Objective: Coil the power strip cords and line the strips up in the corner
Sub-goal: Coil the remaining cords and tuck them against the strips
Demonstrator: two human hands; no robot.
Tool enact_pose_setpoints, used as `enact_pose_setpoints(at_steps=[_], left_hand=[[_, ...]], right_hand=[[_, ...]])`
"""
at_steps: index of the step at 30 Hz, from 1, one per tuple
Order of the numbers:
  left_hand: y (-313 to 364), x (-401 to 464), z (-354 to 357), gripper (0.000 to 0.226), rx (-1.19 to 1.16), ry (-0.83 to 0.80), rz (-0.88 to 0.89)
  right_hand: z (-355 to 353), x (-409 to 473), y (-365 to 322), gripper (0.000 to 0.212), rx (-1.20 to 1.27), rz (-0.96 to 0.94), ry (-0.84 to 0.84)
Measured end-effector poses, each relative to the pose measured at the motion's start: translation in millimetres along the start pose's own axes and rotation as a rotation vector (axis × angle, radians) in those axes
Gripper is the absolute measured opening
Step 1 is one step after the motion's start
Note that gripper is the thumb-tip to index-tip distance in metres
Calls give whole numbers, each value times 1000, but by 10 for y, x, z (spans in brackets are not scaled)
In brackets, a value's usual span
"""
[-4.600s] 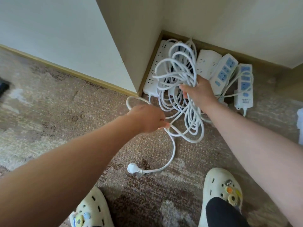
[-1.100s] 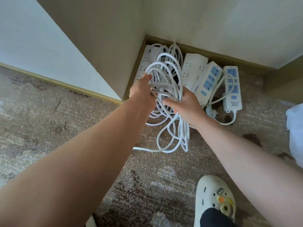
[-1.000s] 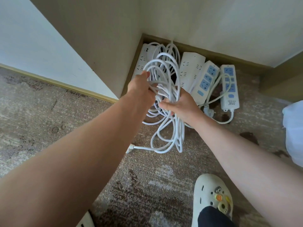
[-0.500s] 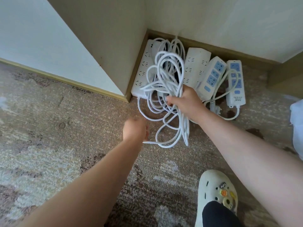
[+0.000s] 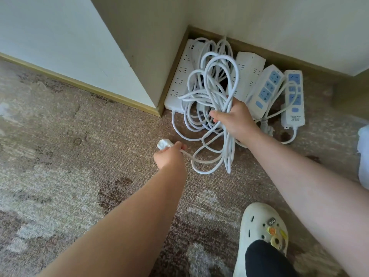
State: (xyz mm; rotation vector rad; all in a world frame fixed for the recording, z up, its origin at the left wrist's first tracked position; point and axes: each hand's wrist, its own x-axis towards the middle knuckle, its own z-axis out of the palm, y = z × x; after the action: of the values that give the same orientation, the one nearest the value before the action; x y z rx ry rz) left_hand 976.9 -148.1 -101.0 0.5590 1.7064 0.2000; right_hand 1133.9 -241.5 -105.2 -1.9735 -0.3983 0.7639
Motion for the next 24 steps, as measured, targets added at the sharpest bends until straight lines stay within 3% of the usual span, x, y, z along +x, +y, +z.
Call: enact_pose_setpoints(at_steps=[2,7,9,15,20,24], left_hand=[[35,-107,63,36,-207,-125,-51],[32,-383,82,41,164,-448,412],[114,-414,164,41,216,-497,486],[247,-379,519,51,350,-670,441],[283,-323,561,96,335,-889,361],[367,-412,688,80,454,-840,486]], right_hand=[[3,-9,-10,13,12,-5,3],[30,-10,-32,15,25,7,-12],[26,1,-46,14,59,10,-16],[-90,-14,-58,20,101,4,-120],[-192,-62,-106,21,119,-35,-234],[-171,-123,-235,29,42,-143,-284]])
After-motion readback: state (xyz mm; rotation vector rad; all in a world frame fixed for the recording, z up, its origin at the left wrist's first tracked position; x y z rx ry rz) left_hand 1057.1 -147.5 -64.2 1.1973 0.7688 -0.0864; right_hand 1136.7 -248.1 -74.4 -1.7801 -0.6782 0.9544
